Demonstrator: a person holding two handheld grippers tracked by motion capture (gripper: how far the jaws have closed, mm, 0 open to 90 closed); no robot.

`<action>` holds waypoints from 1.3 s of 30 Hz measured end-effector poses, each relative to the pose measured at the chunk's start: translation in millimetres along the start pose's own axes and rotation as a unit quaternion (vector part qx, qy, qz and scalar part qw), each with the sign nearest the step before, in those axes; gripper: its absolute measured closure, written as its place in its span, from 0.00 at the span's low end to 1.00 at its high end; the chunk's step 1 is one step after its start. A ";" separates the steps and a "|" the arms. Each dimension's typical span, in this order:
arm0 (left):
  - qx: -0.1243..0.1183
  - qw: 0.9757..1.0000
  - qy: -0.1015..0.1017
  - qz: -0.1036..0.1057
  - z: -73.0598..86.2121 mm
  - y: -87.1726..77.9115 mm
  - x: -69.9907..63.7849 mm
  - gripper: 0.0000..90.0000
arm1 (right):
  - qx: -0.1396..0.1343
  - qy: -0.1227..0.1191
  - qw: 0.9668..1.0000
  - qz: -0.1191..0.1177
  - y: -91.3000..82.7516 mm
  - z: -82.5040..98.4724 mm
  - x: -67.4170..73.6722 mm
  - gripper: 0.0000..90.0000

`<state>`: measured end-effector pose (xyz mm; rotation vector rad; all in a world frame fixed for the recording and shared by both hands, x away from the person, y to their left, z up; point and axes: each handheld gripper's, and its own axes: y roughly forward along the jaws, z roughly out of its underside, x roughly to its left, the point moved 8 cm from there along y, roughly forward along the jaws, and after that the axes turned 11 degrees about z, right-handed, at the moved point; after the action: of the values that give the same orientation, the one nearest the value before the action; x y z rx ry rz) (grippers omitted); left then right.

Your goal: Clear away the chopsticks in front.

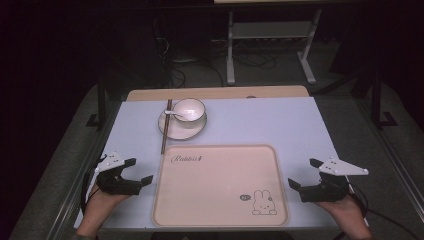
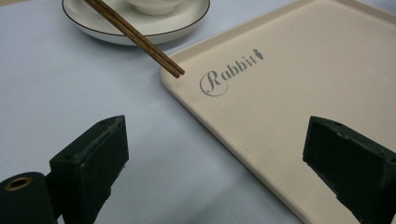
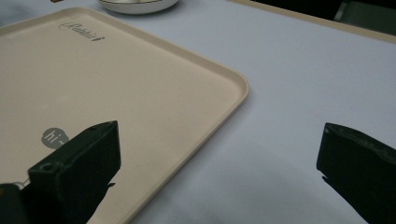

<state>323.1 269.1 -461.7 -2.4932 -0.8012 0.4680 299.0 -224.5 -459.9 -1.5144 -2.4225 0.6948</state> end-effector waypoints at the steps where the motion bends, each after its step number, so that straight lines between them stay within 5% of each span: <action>1: 0.000 1.000 0.000 0.000 0.0 0.0 0.0 0.07 | 0.000 0.000 1.000 0.000 0.0 0.0 0.0 0.00; 39: -0.002 1.000 -0.002 -0.011 -53.8 40.0 39.8 0.10 | -0.002 -0.001 1.000 -0.004 2.1 -1.0 3.2 0.00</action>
<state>396.1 247.0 -445.4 -2.4852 -0.8323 0.4638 299.7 -220.6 -460.3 -1.5054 -2.4322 0.6909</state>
